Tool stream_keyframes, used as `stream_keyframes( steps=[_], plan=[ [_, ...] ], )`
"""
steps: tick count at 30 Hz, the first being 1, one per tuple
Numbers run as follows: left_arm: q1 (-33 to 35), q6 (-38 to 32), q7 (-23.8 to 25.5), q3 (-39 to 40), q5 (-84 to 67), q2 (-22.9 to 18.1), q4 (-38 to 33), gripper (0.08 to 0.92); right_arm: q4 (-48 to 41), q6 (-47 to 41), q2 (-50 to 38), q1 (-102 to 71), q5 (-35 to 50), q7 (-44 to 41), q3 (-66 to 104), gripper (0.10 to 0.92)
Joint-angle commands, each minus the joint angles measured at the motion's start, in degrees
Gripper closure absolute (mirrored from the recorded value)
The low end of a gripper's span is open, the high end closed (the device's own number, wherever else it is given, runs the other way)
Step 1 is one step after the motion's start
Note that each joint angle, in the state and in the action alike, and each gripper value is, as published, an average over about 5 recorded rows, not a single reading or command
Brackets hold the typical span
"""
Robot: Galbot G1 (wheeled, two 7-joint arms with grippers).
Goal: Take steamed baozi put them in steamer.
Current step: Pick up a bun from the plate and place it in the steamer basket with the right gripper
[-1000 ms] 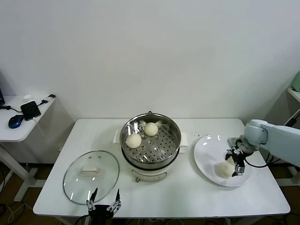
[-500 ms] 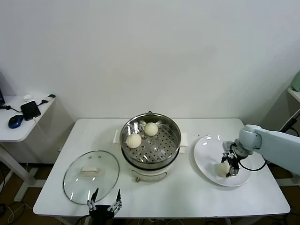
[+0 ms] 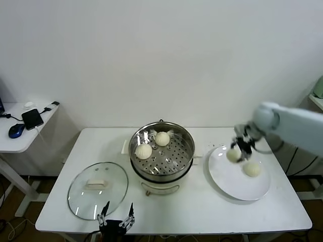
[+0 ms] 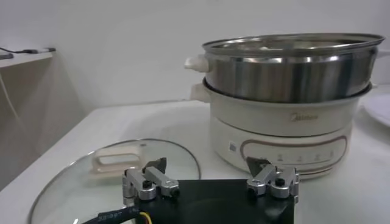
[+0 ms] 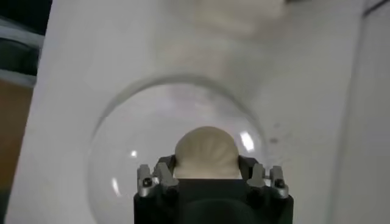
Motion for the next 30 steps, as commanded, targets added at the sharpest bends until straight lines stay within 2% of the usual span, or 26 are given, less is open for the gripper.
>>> stream_keyframes(
  steps=[1,6,10,22,30],
  plan=[
    [-0.22,0.37,0.1,0.83,0.44,0.33,-0.14,0.177,4.32,20.0,19.7,19.3,3.27,-4.74,-1.61,0.347],
    [-0.27,0.33,0.05,0.57,0.29,0.43,-0.07,0.177,12.85,23.91,25.45,12.86,-2.96,-3.54,2.33,0.347],
    [-0.16,0.19,0.01,0.31,0.24,0.43,0.04,0.177,14.94,26.2,27.48,7.14,-9.62,-2.28,2.86,0.347],
    [0.37,-0.15,-0.13,-0.56,0.06,0.28,0.12,0.177,7.84,27.84,28.94,-6.36,-19.2,0.34,2.27,0.348],
    [0.36,-0.4,-0.35,-0.69,0.02,0.17,0.56,0.177,5.33,27.13,29.01,-9.38,-20.76,1.68,2.76,0.347]
  ],
)
